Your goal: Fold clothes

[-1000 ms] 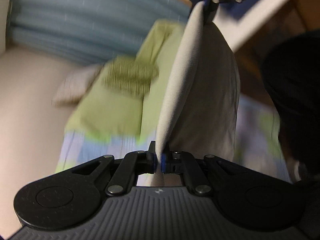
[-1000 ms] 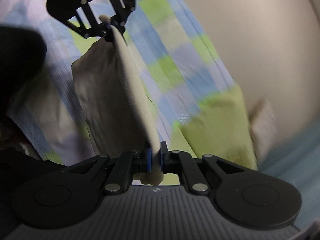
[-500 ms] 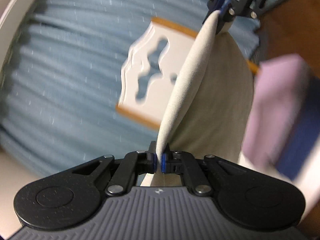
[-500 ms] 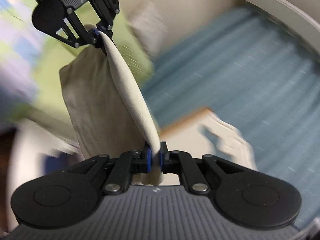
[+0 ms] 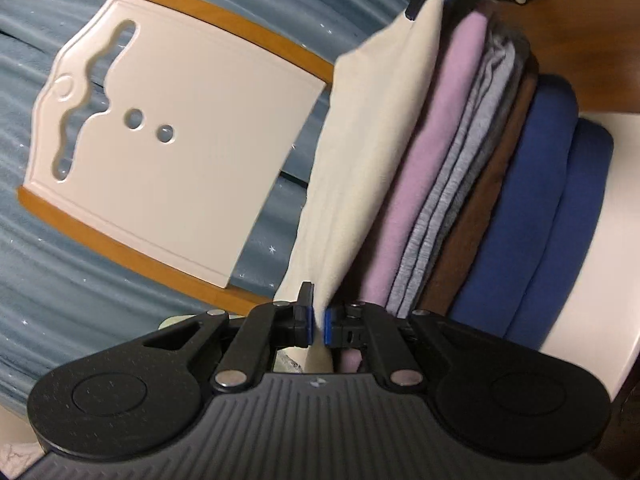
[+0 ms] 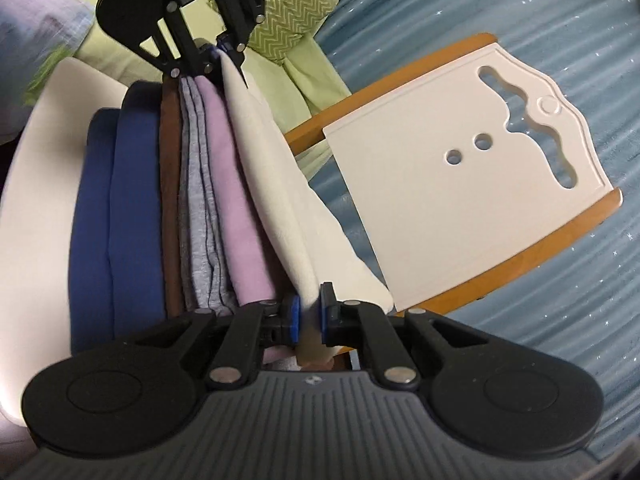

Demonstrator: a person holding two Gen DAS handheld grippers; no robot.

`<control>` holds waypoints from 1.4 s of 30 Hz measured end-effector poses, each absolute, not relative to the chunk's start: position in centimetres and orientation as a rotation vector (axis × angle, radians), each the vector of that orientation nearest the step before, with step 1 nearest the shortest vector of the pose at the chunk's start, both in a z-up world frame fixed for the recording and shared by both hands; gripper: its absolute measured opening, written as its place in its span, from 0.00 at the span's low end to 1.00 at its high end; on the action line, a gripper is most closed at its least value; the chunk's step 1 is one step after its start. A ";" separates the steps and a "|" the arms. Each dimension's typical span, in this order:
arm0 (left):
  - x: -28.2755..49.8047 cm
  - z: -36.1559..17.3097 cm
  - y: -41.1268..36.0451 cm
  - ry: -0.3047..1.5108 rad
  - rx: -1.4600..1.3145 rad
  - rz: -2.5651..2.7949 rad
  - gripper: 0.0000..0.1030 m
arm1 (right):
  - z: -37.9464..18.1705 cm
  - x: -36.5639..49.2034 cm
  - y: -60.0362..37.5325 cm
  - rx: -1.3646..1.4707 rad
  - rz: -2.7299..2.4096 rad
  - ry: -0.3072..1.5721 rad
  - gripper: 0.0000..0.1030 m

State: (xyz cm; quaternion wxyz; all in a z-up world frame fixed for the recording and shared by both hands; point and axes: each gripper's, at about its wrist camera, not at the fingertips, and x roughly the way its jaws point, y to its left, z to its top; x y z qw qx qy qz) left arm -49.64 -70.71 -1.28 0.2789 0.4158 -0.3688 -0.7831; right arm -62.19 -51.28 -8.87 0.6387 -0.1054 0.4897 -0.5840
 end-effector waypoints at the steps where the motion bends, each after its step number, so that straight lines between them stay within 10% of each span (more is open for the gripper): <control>1: -49.4 -1.4 -70.7 -1.007 1.116 -2.100 0.10 | -8.7 -62.0 -50.8 -0.260 -1.341 1.127 0.09; 18: -47.9 -1.4 -71.7 -0.837 1.070 -2.099 0.11 | -10.1 -62.2 -48.9 -0.242 -1.361 1.152 0.06; 26: -41.6 -1.9 -69.6 -0.412 0.975 -2.104 0.12 | -10.3 -62.4 -46.0 -0.052 -1.452 1.036 0.11; 34: -37.8 -2.2 -63.5 0.102 0.754 -2.109 0.77 | -10.3 -62.3 -41.5 0.478 -1.589 0.532 0.38; 42: -36.6 -1.3 -61.9 0.407 0.578 -2.168 0.99 | -9.7 -61.2 -37.6 0.624 -1.681 0.343 0.99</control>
